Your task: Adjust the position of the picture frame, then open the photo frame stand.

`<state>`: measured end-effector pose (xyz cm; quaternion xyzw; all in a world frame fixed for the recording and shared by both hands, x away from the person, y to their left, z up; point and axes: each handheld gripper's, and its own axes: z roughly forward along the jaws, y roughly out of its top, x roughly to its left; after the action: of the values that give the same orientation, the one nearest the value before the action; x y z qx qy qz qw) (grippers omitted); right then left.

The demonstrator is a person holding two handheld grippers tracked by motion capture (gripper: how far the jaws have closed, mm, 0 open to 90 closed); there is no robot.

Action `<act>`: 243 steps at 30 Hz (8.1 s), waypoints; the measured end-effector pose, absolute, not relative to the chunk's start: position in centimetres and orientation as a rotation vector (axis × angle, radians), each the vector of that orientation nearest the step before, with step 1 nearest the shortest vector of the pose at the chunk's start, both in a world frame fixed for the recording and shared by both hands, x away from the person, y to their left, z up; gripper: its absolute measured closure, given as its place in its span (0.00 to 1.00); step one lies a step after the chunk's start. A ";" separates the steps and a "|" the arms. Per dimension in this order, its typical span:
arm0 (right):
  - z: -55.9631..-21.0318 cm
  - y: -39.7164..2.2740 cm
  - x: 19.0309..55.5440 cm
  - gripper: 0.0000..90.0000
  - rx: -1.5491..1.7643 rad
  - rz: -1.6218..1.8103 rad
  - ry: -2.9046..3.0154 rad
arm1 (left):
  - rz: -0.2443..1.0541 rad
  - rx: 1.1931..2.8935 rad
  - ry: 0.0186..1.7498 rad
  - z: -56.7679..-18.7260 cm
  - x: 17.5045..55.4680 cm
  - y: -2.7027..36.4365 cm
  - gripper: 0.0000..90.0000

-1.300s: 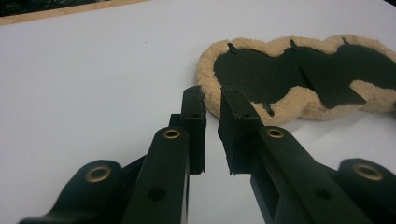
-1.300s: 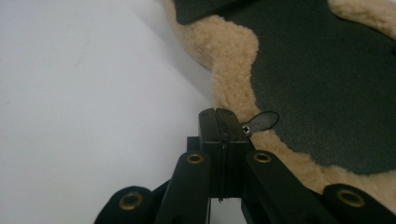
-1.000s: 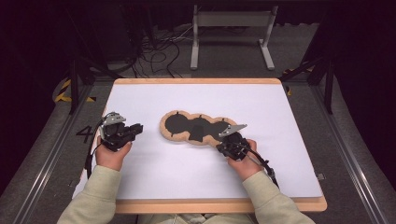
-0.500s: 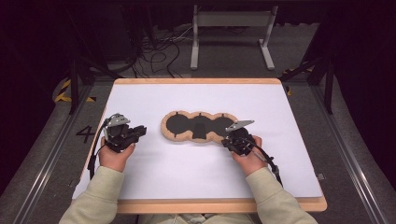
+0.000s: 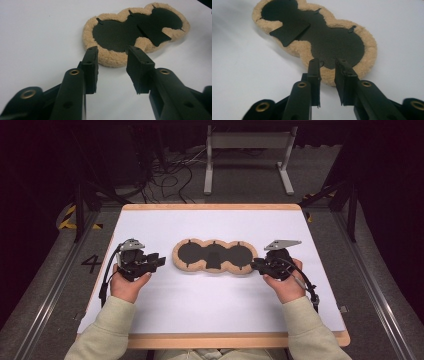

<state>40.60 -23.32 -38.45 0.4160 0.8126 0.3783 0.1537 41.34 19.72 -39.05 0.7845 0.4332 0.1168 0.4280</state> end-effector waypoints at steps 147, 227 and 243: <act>-43.4 -23.1 49.5 0.24 1.682 0.997 2.300 | -0.015 1.995 1.296 -44.8 50.5 15.3 0.29; -39.0 -24.2 36.8 0.55 1.133 1.160 2.303 | 0.198 2.071 1.068 -41.2 40.0 17.4 0.64; -38.4 -24.6 34.9 0.53 1.064 1.178 2.297 | 0.201 2.078 1.034 -41.1 39.1 17.6 0.56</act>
<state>34.88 -24.60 -38.39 0.3753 0.8101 0.4154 0.1741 39.08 17.60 -41.11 0.8195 0.4077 0.0793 0.3948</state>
